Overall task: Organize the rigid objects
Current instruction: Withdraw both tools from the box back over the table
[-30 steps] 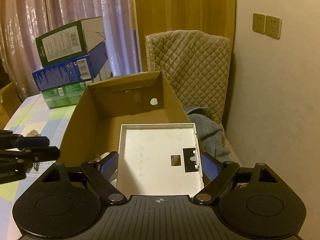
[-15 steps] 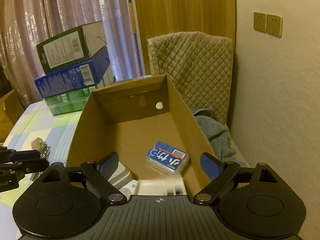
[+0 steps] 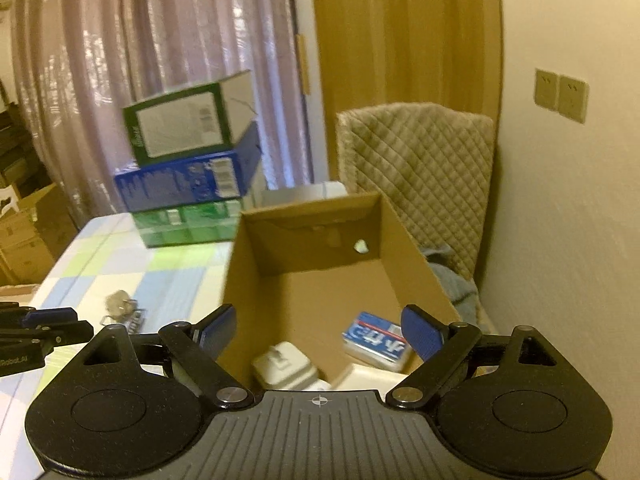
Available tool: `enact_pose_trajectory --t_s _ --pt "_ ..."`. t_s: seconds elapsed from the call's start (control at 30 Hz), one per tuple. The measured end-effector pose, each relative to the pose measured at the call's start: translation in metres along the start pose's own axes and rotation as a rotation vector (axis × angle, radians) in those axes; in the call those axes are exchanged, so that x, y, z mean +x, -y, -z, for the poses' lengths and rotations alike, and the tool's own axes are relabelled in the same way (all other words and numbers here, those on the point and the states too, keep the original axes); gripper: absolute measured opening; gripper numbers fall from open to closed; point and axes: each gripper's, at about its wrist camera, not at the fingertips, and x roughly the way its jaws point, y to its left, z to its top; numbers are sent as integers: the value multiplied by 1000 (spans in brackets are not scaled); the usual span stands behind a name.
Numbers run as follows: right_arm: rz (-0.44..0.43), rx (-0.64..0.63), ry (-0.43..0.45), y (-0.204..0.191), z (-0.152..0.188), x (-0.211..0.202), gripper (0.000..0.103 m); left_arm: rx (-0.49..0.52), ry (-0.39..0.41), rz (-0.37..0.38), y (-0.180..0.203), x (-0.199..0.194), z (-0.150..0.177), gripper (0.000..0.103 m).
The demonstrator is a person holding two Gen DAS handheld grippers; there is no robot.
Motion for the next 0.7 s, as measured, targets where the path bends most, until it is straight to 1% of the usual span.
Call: enact_pose_trajectory --t_s 0.17,0.37,0.57,0.7 --pt "-40 -38 21 -32 -8 -9 86 -20 20 -47 -27 -31 3 28" --pt "-89 -78 29 -72 -10 -14 86 -54 34 -113 -66 -65 11 30" --pt "-140 -108 24 -112 -8 -7 86 -113 35 -182 -109 -93 26 31" --pt "-168 -118 12 -133 -4 2 86 -146 31 -215 -133 -104 38 32"
